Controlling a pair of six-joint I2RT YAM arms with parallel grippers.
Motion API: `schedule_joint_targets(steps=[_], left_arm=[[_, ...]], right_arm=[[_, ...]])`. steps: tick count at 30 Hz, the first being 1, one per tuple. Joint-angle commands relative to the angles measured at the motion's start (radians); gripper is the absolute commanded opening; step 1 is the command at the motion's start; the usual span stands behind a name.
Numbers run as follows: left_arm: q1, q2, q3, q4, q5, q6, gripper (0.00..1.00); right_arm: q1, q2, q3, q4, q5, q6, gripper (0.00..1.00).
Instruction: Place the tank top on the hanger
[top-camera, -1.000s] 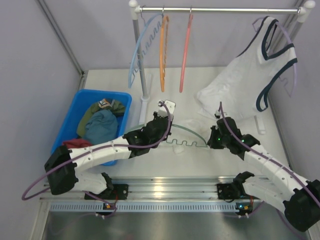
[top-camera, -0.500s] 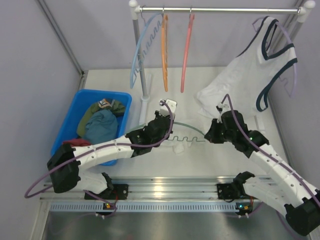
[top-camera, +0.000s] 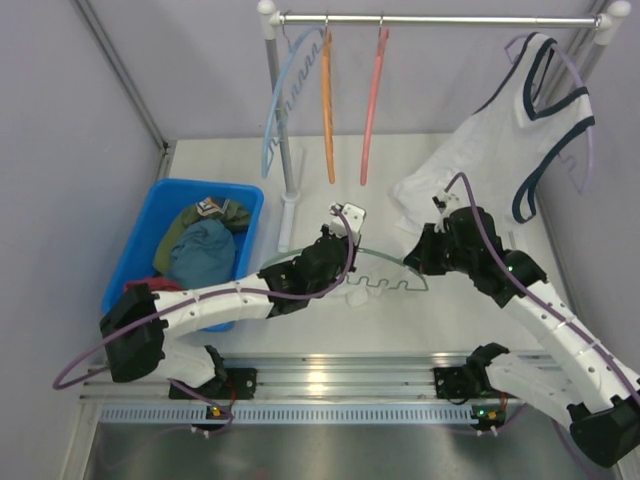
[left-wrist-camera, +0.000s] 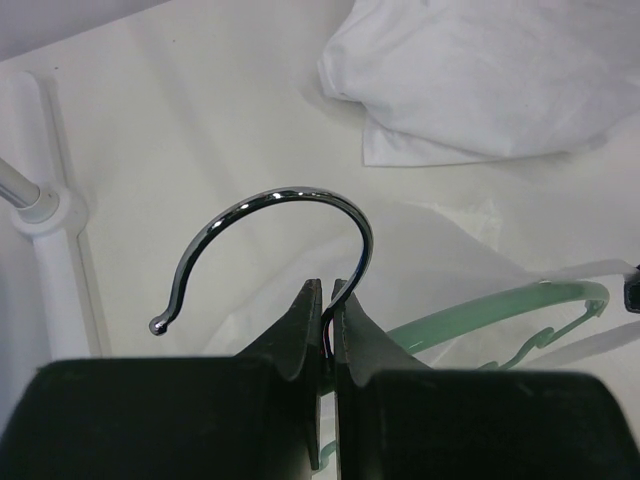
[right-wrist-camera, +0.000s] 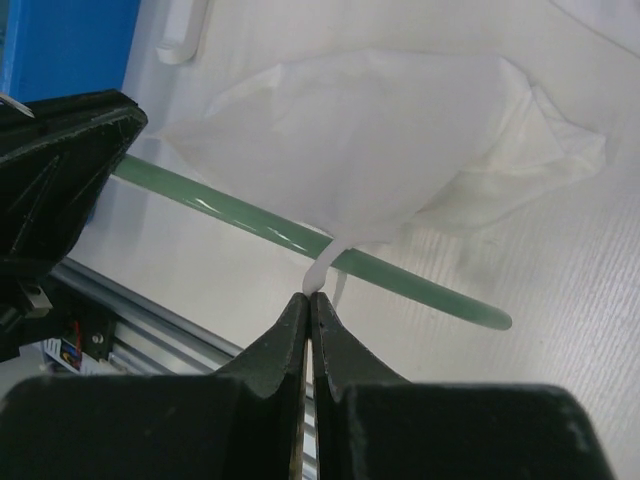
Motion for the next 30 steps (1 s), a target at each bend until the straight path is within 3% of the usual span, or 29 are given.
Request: schedule_joint_targets(steps=[1,15,24,30], left_arm=[[-0.014,0.003,0.051,0.114,0.009,0.021,0.0],[-0.074,-0.02,0.081,0.085,-0.02,0.065,0.0],[-0.103,-0.088,0.108,0.027,-0.056,0.082,0.0],[-0.132,-0.1,0.124,0.002,-0.043,0.091,0.0]], right_arm=[[-0.007,0.019,0.087,0.007,-0.025,-0.005,0.0],[-0.008,0.108,0.192,0.036,-0.005,-0.031,0.0],[-0.008,0.13,0.138,0.057,0.001,-0.063,0.0],[-0.008,0.107,0.144,0.071,-0.014,-0.117,0.26]])
